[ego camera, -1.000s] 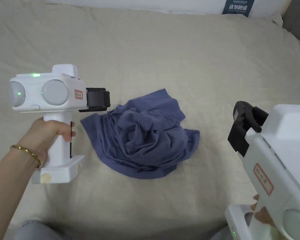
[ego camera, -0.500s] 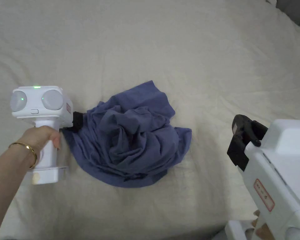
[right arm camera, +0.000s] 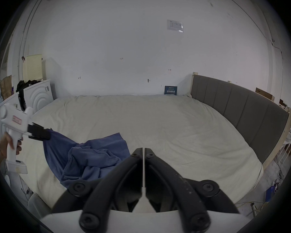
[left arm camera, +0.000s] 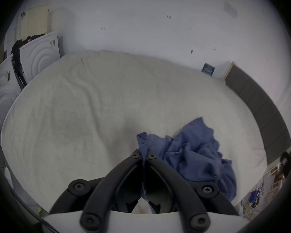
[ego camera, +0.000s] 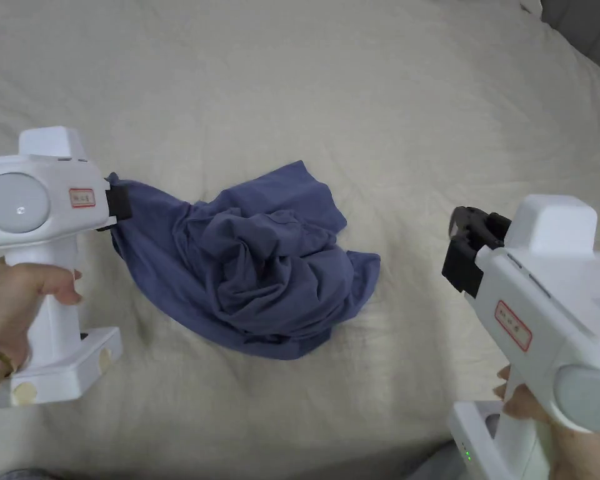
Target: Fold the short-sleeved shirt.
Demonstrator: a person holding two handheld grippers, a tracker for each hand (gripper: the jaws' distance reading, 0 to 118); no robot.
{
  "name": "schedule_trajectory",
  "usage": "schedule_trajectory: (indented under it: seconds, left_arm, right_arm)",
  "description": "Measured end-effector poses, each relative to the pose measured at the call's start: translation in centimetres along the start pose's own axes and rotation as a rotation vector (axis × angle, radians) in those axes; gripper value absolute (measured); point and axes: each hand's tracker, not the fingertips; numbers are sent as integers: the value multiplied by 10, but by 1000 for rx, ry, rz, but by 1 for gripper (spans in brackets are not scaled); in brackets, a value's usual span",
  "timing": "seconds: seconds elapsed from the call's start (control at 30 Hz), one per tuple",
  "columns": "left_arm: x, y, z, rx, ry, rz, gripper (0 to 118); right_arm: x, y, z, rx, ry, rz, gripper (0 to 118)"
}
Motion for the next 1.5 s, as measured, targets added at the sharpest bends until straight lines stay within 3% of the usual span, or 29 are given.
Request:
schedule_trajectory:
  seconds: [0.07, 0.1, 0.13, 0.2, 0.37, 0.47, 0.53, 0.6, 0.67, 0.73, 0.83, 0.97, 1.13, 1.27, 1.5]
  left_arm:
    - [1, -9, 11, 7, -1, -14, 3]
    - [2, -13, 15, 10, 0, -22, 3]
    - [2, -17, 19, 13, 2, -34, 3]
    - [3, -24, 21, 20, 17, -54, 3]
    - [-2, -40, 20, 9, 47, -51, 3]
    - [-7, -45, 18, -7, 50, -15, 3]
    - [-10, -47, 16, -16, 65, -2, 3]
    - [-14, -48, 13, -21, 70, 6, 3]
    - [-18, -48, 10, -30, 80, 20, 3]
    - [-20, -49, 7, -37, 86, 33, 3]
    - [-27, -48, 2, -49, 94, 69, 3]
    - [-36, -37, 10, -41, 61, 136, 3]
    - [-39, -6, 48, 54, -5, 168, 2]
    - [-32, 30, 94, 167, -33, 135, 3]
    - [-25, 103, 181, 398, -70, 92, 2]
  right_arm:
    - [4, 6, -13, -82, 49, 1, 66]
    - [5, 8, -22, -117, 55, -2, 100]
    - [6, 11, -34, -173, 56, 6, 118]
    - [4, 15, -54, -213, 103, -8, 118]
    - [-3, 10, -139, -470, 44, 24, 118]
    - [-10, -5, -185, -630, 15, 0, 118]
    - [-14, -16, -209, -688, -12, -13, 109]
    - [-20, -26, -220, -710, -29, -14, 85]
    - [-25, -33, -227, -722, -28, -28, 71]
    - [-27, -40, -227, -766, 29, -60, 32]
    - [-26, -31, -217, -729, 6, -19, 5]
    - [2, -3, -184, -676, 111, -136, 5]
    - [40, 50, -108, -534, 228, -220, 5]
    - [64, 98, -43, -391, 277, -227, 5]
    - [99, 194, 55, -109, 242, -196, 5]
